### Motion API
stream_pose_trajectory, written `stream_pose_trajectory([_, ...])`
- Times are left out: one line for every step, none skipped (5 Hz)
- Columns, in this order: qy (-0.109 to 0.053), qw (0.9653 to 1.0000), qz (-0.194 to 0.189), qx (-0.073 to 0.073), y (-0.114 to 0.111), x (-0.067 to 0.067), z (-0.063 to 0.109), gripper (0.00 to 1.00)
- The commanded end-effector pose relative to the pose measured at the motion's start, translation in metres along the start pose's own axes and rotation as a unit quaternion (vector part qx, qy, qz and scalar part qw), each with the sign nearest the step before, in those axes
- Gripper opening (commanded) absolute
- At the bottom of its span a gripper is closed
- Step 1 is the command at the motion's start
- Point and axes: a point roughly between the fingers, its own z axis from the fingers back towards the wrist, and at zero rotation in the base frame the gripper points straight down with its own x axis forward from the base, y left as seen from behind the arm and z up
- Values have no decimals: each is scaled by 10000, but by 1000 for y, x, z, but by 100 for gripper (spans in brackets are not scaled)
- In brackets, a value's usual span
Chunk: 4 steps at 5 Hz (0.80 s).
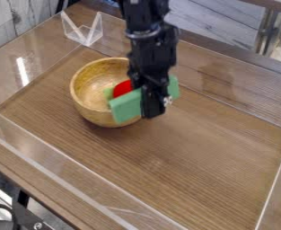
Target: Remove the green stick from the brown bowl and put it on the table
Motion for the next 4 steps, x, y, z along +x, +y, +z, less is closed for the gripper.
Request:
stream_pose_trajectory([-106, 9988, -465, 67, 0, 10, -9, 0])
stream_pose_trajectory([-45, 9979, -652, 33, 4, 13, -26, 0])
stream_pose_trajectory([-35, 9953, -967, 62, 4, 18, -26, 0])
stream_pose_trajectory([-3, 9928, -1199, 69, 7, 23, -26, 0])
